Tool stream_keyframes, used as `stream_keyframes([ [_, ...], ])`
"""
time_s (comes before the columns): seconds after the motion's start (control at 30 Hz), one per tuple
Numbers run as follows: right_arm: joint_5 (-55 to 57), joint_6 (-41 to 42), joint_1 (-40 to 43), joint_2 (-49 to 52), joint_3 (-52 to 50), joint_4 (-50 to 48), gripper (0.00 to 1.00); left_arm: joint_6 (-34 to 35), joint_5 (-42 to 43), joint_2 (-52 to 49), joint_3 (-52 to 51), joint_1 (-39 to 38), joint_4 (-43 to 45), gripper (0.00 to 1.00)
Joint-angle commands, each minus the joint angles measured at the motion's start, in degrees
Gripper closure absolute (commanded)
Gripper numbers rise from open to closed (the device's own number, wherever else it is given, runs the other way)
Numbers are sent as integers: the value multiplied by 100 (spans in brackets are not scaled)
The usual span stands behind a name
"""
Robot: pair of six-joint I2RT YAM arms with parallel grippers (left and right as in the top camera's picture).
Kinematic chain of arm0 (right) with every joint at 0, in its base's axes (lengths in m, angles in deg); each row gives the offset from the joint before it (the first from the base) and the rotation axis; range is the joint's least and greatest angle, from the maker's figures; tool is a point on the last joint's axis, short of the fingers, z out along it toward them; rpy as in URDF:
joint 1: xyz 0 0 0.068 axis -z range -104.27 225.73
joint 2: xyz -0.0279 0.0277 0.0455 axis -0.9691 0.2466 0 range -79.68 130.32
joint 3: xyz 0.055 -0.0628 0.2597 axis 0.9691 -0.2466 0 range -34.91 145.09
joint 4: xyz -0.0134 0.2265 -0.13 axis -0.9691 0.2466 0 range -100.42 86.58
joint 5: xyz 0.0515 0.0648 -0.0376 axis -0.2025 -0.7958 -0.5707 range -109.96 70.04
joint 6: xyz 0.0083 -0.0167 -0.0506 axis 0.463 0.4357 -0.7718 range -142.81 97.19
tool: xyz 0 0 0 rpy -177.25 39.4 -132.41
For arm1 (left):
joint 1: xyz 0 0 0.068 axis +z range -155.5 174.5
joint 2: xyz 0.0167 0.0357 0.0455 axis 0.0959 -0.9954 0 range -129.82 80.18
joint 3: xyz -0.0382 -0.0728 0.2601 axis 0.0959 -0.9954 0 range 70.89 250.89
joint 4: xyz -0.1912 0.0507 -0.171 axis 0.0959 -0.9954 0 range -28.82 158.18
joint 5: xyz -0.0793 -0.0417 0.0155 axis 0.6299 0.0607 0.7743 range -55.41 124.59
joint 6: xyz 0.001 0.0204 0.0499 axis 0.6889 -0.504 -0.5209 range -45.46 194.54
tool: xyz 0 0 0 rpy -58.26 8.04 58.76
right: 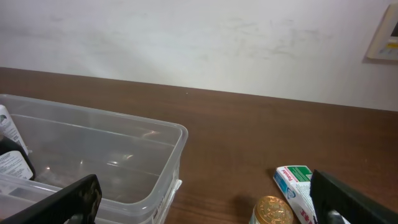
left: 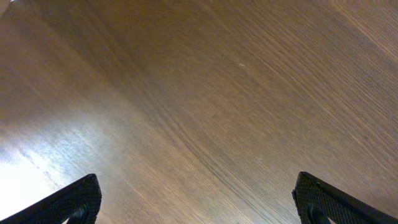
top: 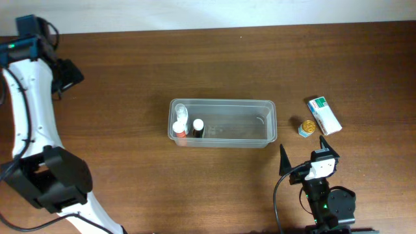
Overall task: Pack container
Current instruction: 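Open the left gripper and retract the left arm to the left side, then move the right gripper over the white-green Panadol box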
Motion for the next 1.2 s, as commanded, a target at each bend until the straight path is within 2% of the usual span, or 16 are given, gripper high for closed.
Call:
stream_keyframes([
  [0.0,31,-17,46,-44,-26,31,2,-7,-55,-37,74,201,-15,1],
  [0.37,68,-66,46,-44,-26,-28,2,-7,-55,-37,74,245,-15,0],
  [0.57,-844,2,37,-37,103,-1137,2,-7,-55,-37,74,245,-15,1],
  [0.7,-4,2,48,192,809,-546,2,-7,-55,-37,74,245,-15,1],
  [0.8,162,2,48,789,1615,79,1,-7,-55,-37,74,245,-15,1],
  [1.03,162,-63,50,3108,3781,1534,2,-7,-55,-37,74,245,-15,1],
  [1.17,160,-63,247,4444,5278,2704,2,-7,-57,-37,74,245,-15,1],
])
